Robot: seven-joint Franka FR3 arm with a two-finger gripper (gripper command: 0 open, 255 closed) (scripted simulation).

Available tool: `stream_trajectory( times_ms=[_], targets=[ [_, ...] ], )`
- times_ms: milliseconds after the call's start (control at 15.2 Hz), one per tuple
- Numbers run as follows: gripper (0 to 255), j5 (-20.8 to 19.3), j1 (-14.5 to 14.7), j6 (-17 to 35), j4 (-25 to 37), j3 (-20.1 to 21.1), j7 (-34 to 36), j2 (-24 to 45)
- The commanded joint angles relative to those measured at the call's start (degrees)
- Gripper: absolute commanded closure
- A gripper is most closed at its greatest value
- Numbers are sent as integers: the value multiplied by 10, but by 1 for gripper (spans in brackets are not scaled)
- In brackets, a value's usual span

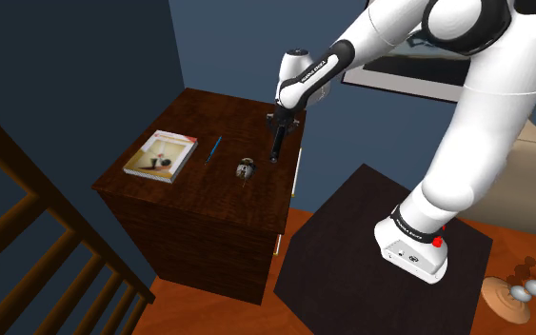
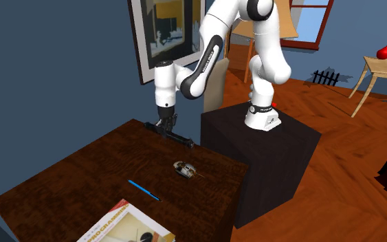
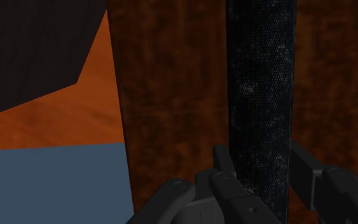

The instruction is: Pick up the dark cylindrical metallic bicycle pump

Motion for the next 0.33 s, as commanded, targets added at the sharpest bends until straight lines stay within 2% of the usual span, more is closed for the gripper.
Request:
stream_trajectory(
  times_ms=[0, 264],
  targets=[
    [255, 2, 0, -13, -1, 1, 0, -14],
    [255, 4, -1, -28, 0, 2, -2, -27]
  ],
)
